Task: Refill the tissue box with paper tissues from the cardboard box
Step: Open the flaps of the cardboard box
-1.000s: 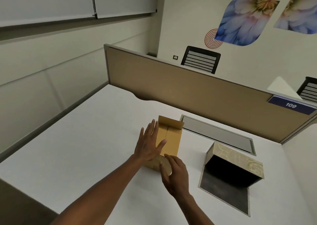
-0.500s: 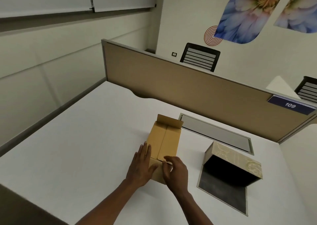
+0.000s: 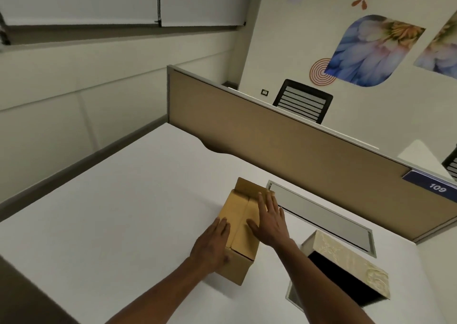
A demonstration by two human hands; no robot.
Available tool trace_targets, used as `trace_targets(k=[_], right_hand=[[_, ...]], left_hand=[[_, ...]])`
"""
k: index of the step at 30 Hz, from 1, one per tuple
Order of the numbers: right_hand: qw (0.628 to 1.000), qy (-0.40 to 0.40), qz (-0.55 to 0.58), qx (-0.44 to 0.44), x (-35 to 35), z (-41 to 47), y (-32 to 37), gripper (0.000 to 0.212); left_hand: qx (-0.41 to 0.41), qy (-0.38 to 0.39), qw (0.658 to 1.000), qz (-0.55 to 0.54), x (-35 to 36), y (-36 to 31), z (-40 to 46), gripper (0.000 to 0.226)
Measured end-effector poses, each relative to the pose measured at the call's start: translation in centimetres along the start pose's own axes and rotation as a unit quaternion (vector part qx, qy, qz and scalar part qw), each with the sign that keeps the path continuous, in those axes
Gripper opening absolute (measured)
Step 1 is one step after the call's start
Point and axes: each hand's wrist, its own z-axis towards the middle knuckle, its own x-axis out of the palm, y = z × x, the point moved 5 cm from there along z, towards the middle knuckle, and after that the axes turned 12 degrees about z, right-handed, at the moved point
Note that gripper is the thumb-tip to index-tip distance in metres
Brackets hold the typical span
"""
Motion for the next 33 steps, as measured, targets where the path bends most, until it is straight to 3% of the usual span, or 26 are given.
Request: trace_targets(k=[7, 11, 19, 24, 29, 33], right_hand=[[0.993, 0.042, 0.093, 0.056, -0.3, 3.3, -0.9, 0.103], [0.971, 0.072, 0.193, 0.12, 0.4, 6.2, -0.4, 0.104], [0.956, 0.127, 0.205, 0.168, 1.4, 8.6, -0.5, 0.105], [0.935, 0.14, 0.279, 0.167, 0.8, 8.8, -1.6, 0.095], [0.912, 0.113, 0.35, 0.181, -0.1, 8.4, -2.8, 0.084], [0.874, 0.088, 0.429, 0.21, -0.7, 7.6, -3.9, 0.05]], left_hand=[[-0.006, -0.017, 0.999, -0.03, 1.1, 0.6, 0.3, 0.096], [-0.016, -0.026, 0.999, -0.027, 1.9, 0.7, 0.6, 0.095], [-0.005, -0.03, 0.999, -0.03, 1.0, 0.5, 0.1, 0.094], [-0.049, 0.011, 0.989, -0.138, -1.5, 0.3, 0.5, 0.09], [-0.067, 0.026, 0.983, -0.17, -3.0, -0.7, 1.1, 0.085], [-0.096, 0.036, 0.971, -0.214, -3.7, -0.4, 1.3, 0.088]])
